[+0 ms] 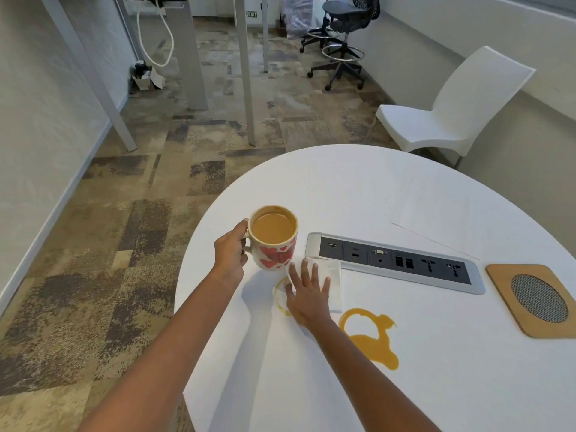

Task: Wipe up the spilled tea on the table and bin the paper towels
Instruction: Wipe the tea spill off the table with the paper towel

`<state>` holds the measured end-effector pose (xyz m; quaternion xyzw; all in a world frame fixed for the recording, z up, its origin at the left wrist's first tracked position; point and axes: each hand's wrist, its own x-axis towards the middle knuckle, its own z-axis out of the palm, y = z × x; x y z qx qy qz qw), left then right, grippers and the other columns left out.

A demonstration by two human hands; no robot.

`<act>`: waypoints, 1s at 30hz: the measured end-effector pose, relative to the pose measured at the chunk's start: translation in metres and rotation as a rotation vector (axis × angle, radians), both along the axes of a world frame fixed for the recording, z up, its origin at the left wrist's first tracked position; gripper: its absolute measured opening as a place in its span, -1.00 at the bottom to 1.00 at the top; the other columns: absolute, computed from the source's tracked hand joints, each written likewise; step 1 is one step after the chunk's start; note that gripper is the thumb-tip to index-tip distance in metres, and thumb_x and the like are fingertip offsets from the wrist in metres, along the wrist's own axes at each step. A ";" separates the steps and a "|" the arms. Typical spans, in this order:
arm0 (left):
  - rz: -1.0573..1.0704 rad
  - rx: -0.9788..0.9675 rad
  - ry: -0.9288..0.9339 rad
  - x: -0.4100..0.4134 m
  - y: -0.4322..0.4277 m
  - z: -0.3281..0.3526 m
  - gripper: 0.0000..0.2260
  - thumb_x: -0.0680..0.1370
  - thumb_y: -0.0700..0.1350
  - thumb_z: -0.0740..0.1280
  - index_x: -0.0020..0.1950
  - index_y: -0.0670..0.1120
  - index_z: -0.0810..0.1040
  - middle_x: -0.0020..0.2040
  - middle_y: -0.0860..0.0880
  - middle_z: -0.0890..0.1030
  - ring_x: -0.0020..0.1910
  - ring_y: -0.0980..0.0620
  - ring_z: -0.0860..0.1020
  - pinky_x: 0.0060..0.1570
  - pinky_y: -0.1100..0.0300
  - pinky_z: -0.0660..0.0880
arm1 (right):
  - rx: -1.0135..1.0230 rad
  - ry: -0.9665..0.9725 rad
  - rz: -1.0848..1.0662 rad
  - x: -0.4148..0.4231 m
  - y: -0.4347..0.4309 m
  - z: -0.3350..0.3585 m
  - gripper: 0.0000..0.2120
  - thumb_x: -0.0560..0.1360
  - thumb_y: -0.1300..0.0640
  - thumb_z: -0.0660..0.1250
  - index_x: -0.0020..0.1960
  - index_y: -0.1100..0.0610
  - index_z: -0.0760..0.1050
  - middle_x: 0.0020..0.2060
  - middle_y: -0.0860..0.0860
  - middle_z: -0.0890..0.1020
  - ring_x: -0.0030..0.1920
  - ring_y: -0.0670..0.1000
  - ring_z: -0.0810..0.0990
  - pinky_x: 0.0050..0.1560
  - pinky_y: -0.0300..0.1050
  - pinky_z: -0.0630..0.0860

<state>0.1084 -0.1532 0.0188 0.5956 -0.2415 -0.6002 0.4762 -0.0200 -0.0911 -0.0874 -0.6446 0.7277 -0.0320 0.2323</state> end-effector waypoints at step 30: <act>-0.019 0.048 0.004 -0.005 0.012 -0.020 -0.84 0.53 -0.10 0.29 -0.25 -0.06 0.42 -0.40 -0.01 0.25 -0.41 0.08 0.20 -0.42 0.26 0.16 | -0.009 -0.008 0.507 0.001 0.049 -0.004 -0.51 0.64 -0.02 -0.10 0.53 -0.06 -0.17 0.54 -0.01 -0.22 0.53 0.07 -0.31 0.46 0.08 -0.39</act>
